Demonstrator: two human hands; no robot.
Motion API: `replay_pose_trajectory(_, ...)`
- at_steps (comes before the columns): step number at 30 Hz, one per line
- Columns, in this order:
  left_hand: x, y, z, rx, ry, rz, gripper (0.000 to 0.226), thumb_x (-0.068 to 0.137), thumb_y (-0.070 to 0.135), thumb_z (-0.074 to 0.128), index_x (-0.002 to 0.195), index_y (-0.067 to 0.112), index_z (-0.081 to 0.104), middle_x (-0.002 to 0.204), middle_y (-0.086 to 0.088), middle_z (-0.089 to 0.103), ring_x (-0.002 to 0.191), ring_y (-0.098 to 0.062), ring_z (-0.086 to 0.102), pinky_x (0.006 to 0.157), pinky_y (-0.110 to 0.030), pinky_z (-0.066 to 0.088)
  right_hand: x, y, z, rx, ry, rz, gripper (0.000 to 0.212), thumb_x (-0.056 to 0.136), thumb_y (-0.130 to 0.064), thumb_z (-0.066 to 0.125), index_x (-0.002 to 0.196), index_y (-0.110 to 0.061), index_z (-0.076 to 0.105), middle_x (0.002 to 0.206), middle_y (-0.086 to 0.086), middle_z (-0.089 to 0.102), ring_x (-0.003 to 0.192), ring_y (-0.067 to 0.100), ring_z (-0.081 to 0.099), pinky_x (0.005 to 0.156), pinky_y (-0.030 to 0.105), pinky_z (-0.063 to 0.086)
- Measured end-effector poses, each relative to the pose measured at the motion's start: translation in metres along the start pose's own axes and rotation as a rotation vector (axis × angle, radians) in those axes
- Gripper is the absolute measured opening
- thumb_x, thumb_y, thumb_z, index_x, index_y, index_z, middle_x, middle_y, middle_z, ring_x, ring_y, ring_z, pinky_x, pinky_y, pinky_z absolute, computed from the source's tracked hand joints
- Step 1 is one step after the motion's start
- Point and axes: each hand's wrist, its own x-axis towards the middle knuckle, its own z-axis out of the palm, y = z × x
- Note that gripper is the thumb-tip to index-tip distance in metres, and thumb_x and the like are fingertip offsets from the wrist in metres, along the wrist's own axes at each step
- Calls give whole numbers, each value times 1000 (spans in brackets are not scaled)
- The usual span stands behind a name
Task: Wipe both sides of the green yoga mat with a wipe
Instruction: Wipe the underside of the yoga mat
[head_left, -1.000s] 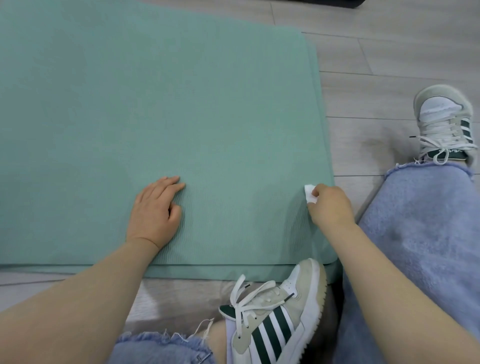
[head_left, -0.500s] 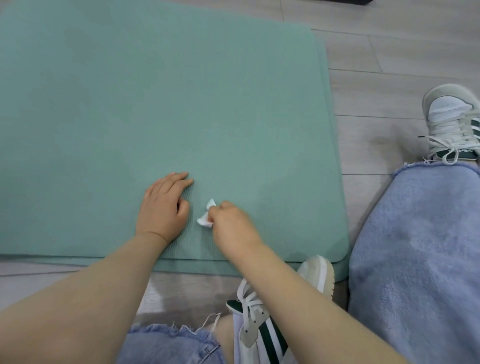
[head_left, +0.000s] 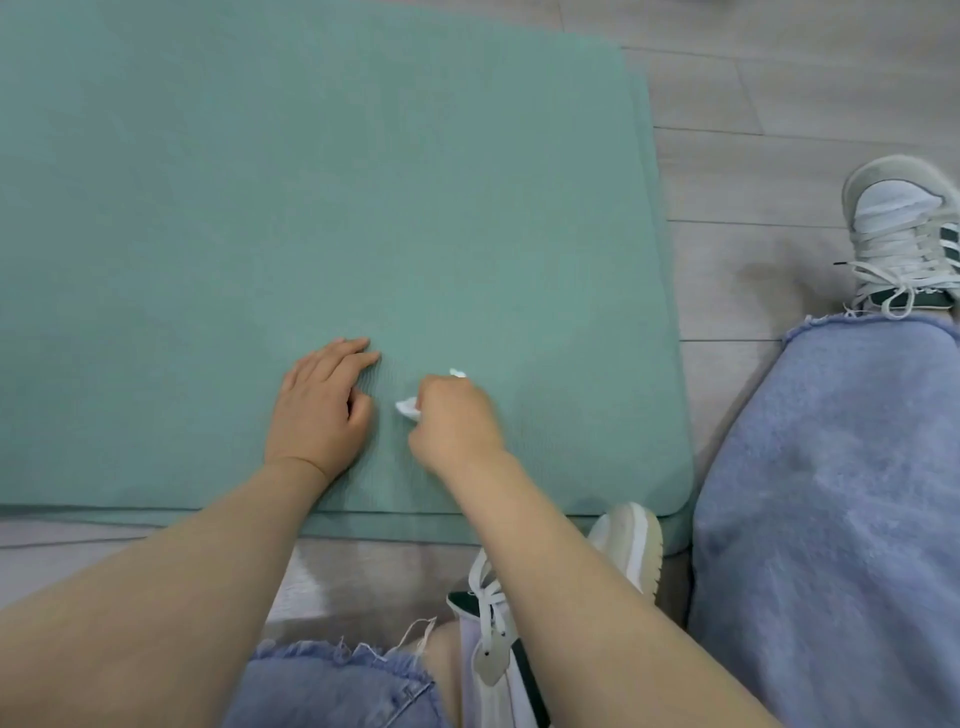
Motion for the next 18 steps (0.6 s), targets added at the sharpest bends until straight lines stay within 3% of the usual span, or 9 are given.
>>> replay_pose_trajectory(2, -1, 0, 1, 0, 1, -2, 50, 78, 17, 44, 124, 17, 65, 138, 1, 58, 131, -24, 48, 112, -38, 29, 5, -4, -3, 18, -35, -41, 20, 88, -13, 55, 106, -9, 61, 113, 15, 63, 108, 32, 57, 78, 29, 44)
replay_pose_trajectory(5, 1, 0, 1, 3, 16, 6, 51, 78, 21, 40, 122, 17, 66, 136, 0, 59, 129, -25, 50, 112, -40, 31, 2, 44, -21, -19, 2, 6, 17, 91, -24, 55, 100, -9, 59, 103, 15, 65, 98, 32, 62, 70, 29, 43)
replay_pose_trajectory(9, 1, 0, 1, 5, 9, 10, 52, 79, 24, 37, 122, 17, 65, 137, 1, 59, 130, -25, 50, 113, -41, 31, -14, 145, -61, -250, 48, 370, 39, 94, -43, 46, 100, -6, 58, 101, 18, 67, 100, 32, 62, 82, 34, 49)
replay_pose_trajectory(12, 0, 0, 1, -1, 5, 12, 52, 79, 23, 37, 123, 17, 65, 137, 1, 59, 130, -25, 50, 112, -41, 31, -24, 181, -76, -320, -5, 593, 26, 95, -32, 45, 97, -7, 53, 107, 16, 65, 94, 31, 61, 74, 31, 45)
replay_pose_trajectory(15, 0, 0, 1, -5, 10, 9, 51, 79, 21, 41, 123, 17, 65, 137, 1, 59, 130, -25, 49, 113, -41, 31, -18, 162, -61, -256, 72, 548, 20, 88, -12, 53, 107, -3, 54, 114, 16, 62, 108, 32, 59, 84, 33, 47)
replay_pose_trajectory(18, 1, 1, 0, -3, 9, 5, 52, 79, 22, 38, 123, 17, 65, 137, 1, 58, 130, -24, 49, 113, -42, 31, -11, 99, -26, -118, 104, 334, 24, 83, -6, 54, 106, -6, 55, 109, 13, 62, 106, 31, 59, 83, 31, 46)
